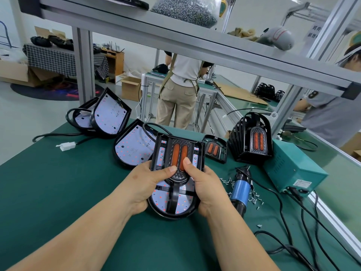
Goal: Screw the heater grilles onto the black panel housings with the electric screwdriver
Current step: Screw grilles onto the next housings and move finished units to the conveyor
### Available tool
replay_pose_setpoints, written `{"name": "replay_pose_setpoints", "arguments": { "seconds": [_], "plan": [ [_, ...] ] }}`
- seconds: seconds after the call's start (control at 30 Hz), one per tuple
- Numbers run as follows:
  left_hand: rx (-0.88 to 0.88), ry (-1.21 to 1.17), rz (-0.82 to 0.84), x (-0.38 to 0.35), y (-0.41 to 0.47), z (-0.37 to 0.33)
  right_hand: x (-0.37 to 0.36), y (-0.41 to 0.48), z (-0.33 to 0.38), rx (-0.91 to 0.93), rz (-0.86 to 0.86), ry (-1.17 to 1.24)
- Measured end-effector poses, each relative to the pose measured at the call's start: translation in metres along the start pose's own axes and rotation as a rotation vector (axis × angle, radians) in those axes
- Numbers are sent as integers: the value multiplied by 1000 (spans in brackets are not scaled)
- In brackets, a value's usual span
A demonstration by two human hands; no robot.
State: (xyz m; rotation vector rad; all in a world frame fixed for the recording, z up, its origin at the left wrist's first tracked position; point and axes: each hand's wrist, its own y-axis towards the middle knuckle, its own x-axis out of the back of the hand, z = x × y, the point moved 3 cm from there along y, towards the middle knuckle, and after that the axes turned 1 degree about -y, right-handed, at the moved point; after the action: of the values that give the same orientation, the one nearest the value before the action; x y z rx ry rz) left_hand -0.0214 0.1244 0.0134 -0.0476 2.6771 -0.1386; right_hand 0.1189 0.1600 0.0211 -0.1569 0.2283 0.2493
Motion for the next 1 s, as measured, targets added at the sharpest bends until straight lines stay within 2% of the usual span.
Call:
{"name": "replay_pose_setpoints", "arguments": {
  "seconds": [0.6, 0.7, 0.87, 0.93, 1.0],
  "plan": [
    [34, -17, 30, 6, 3, 5, -2, -1, -2, -27, -29, 27],
    [84, -47, 50, 5, 2, 3, -3, -2, -3, -40, -52, 32],
    [228, -104, -24, 10, 4, 5, -4, -2, 7, -19, -88, 107],
    [313, -65, 51, 10, 2, 10, -3, -1, 12, -17, -57, 194],
    [385, -9, 192, 3, -1, 16, -1, 0, 14, -39, -16, 251]
  ]
}}
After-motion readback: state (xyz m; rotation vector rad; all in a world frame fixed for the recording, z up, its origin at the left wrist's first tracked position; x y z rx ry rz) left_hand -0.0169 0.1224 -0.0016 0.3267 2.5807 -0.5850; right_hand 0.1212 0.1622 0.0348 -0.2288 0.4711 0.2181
